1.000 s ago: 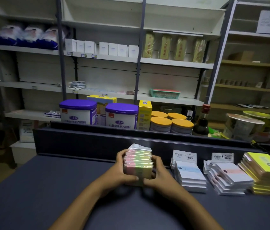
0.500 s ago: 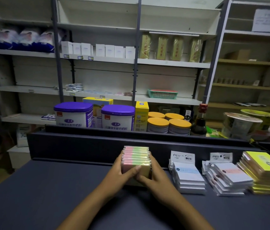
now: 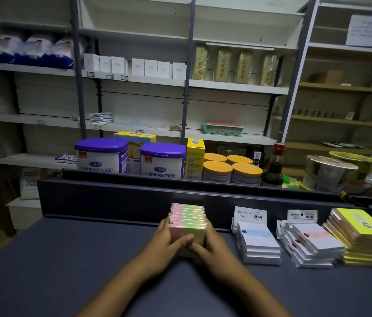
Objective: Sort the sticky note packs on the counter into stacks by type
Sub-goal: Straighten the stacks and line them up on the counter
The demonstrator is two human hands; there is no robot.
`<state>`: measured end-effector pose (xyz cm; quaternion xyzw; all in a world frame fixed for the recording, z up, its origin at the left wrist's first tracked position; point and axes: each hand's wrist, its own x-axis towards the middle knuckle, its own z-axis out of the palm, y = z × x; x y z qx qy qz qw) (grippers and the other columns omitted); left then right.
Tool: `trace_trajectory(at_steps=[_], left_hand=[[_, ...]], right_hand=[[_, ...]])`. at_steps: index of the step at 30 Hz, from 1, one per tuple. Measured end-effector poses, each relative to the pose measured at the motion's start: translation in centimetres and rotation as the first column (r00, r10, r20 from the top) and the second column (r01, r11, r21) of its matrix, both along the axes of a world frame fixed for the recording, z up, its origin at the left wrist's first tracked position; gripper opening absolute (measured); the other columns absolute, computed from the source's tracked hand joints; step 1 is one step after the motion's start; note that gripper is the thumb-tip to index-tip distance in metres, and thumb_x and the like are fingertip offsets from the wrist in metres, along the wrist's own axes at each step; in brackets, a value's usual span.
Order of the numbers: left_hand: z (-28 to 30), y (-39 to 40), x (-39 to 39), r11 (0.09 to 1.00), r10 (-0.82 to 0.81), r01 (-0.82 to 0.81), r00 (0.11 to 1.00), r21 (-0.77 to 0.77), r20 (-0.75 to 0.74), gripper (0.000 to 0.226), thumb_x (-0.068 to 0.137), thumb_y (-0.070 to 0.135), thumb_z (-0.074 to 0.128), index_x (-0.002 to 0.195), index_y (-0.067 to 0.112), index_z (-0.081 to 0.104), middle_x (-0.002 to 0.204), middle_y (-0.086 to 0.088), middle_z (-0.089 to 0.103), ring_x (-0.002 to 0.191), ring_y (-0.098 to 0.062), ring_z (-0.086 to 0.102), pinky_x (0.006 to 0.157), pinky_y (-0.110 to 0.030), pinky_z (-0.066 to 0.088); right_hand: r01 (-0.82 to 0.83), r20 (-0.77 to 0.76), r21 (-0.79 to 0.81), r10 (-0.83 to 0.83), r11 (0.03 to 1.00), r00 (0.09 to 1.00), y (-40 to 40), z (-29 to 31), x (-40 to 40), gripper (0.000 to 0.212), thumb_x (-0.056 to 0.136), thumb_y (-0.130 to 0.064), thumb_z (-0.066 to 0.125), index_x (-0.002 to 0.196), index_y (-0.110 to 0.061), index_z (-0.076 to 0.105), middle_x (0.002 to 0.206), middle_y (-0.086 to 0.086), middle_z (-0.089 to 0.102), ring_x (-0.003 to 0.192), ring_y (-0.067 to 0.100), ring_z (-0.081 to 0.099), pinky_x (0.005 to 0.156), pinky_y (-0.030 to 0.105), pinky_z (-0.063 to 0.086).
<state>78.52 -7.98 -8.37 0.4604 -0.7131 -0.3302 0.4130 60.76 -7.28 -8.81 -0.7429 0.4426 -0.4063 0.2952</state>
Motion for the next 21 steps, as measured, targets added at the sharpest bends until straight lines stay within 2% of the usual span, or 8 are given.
trace_trajectory(at_steps=[3,5,7,11,14,17,19,21], left_hand=[[-0.42,-0.32,0.33,1.000,-0.015,0.015,0.999,0.003,0.046,0.055,0.094,0.034,0.062,0.143,0.021,0.044,0.134,0.005,0.045,0.121,0.008,0.045,0.100,0.001,0.028],[-0.29,-0.44,0.22,1.000,0.003,-0.003,1.000,-0.017,0.015,0.054,0.093,0.033,0.064,0.142,0.023,0.046,0.132,0.008,0.047,0.119,0.010,0.047,0.104,-0.005,0.033],[-0.30,-0.62,0.15,0.999,0.026,-0.028,0.999,-0.037,-0.038,0.054,0.091,0.033,0.065,0.141,0.023,0.046,0.131,0.009,0.048,0.119,0.010,0.048,0.099,-0.002,0.034],[-0.80,-0.69,0.21,1.000,0.005,-0.005,0.999,-0.011,0.035,0.056,0.093,0.039,0.061,0.144,0.023,0.045,0.135,0.008,0.044,0.123,0.005,0.046,0.094,0.006,0.027],[-0.59,-0.56,0.17,1.000,0.007,-0.007,1.000,-0.007,0.013,0.057,0.091,0.040,0.061,0.143,0.023,0.045,0.134,0.008,0.044,0.127,0.000,0.046,0.095,0.004,0.027],[0.09,-0.38,0.02,0.999,0.005,-0.007,0.999,-0.049,-0.045,0.059,0.085,0.046,0.059,0.140,0.028,0.046,0.136,0.011,0.044,0.126,0.008,0.044,0.100,0.000,0.027],[0.04,-0.53,0.05,0.998,-0.004,0.003,1.000,-0.059,-0.017,0.058,0.089,0.043,0.058,0.142,0.026,0.045,0.138,0.011,0.041,0.128,0.008,0.042,0.105,-0.002,0.025],[-0.33,-0.68,0.22,0.999,-0.027,0.028,0.997,-0.026,0.069,0.056,0.095,0.038,0.056,0.146,0.023,0.042,0.142,0.006,0.038,0.133,0.002,0.038,0.110,-0.008,0.022]], right_hand=[[-0.003,-0.003,0.011,0.003,1.000,1.000,0.22,0.14,0.07,0.057,0.094,-0.022,0.067,0.139,-0.041,0.038,0.135,-0.022,0.059,0.124,-0.005,0.054,0.105,0.022,0.044],[0.001,0.018,0.003,-0.001,1.000,1.000,0.24,0.42,0.16,0.063,0.094,-0.019,0.067,0.147,-0.032,0.036,0.139,-0.016,0.057,0.128,-0.001,0.053,0.110,0.029,0.042],[0.016,0.036,-0.010,-0.015,1.000,0.999,0.15,0.55,0.23,0.067,0.095,-0.019,0.067,0.151,-0.026,0.032,0.143,-0.014,0.054,0.131,0.000,0.050,0.112,0.029,0.040],[0.006,-0.023,0.015,-0.006,1.000,1.000,0.04,-0.04,0.20,0.058,0.097,-0.019,0.064,0.141,-0.040,0.033,0.135,-0.022,0.057,0.122,-0.009,0.053,0.105,0.017,0.042],[0.015,-0.019,-0.004,-0.015,1.000,1.000,0.20,0.18,0.24,0.060,0.096,-0.021,0.065,0.145,-0.036,0.035,0.136,-0.022,0.058,0.123,-0.008,0.053,0.108,0.025,0.043],[0.022,0.019,-0.048,-0.021,0.999,1.000,0.28,0.77,0.39,0.063,0.095,-0.023,0.066,0.149,-0.033,0.034,0.141,-0.019,0.055,0.130,-0.001,0.051,0.109,0.026,0.042],[0.028,0.030,-0.032,-0.028,0.999,0.999,0.22,0.73,0.41,0.064,0.094,-0.022,0.067,0.149,-0.032,0.035,0.140,-0.020,0.055,0.129,-0.002,0.051,0.108,0.026,0.042],[0.032,-0.004,-0.002,-0.032,0.999,0.999,0.15,0.40,0.25,0.060,0.094,-0.018,0.067,0.143,-0.037,0.037,0.133,-0.025,0.057,0.122,-0.011,0.053,0.107,0.024,0.044]])
